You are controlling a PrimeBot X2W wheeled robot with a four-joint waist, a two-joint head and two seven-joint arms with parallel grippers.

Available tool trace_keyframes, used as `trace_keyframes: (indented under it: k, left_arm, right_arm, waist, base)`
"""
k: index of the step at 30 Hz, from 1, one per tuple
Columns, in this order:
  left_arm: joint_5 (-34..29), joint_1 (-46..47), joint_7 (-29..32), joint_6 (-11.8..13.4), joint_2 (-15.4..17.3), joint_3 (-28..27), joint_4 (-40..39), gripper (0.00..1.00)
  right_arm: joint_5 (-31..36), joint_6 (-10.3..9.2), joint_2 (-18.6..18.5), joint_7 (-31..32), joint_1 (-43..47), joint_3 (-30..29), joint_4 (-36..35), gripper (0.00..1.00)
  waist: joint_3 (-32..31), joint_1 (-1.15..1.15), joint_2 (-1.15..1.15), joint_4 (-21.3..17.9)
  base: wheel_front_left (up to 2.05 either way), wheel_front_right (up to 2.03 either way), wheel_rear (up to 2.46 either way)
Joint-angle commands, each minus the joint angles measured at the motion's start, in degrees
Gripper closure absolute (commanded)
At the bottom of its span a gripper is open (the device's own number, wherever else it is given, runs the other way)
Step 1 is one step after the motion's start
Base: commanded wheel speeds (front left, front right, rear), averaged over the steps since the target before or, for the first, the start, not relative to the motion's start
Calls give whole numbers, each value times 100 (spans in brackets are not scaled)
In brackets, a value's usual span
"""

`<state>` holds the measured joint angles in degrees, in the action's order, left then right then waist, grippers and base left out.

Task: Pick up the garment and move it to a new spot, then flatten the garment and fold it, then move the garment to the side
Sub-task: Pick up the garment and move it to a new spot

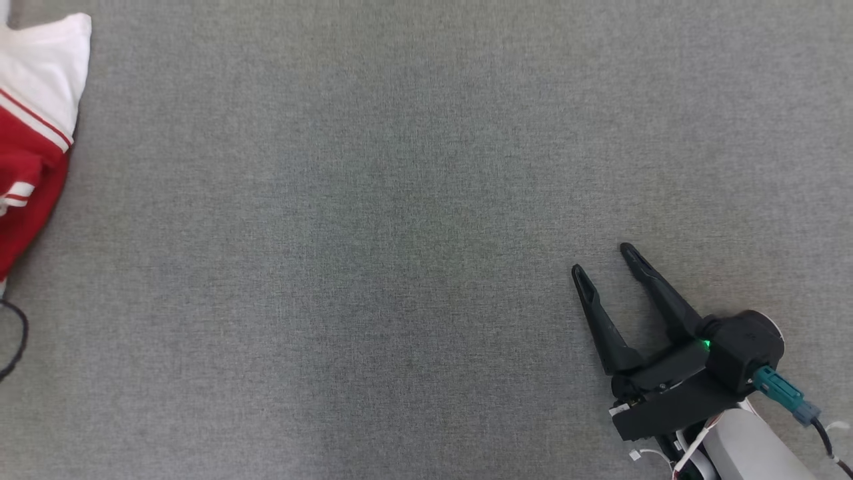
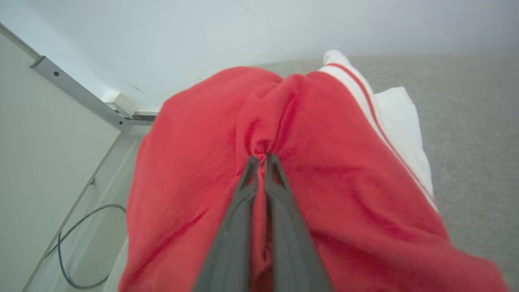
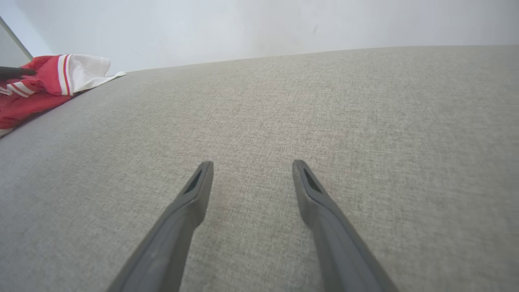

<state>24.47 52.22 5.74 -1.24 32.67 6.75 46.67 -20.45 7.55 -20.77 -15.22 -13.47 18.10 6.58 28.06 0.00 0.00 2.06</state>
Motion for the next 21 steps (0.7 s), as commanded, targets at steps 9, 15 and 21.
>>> trace_keyframes:
  k: [9, 15, 21]
  left_arm:
    - [-137, 363, -559, -211, 39, 177, -578, 100]
    - [10, 452, -876, -429, -311, 389, -898, 100]
    - [198, 174, -1177, -524, -970, 688, -1126, 100]
  right_arm:
    - [-65, -12, 335, 7, 48, 116, 235, 0]
    - [-131, -12, 532, 6, 47, 172, 371, 0]
    - [-225, -12, 719, 7, 187, 93, 534, 0]
  waist:
    - [-664, 0, 0, -88]
    - [-1061, 0, 0, -197]
    - [-1440, 0, 0, -354]
  base:
    - [0, 0, 0]
    - [0, 0, 0]
    - [0, 0, 0]
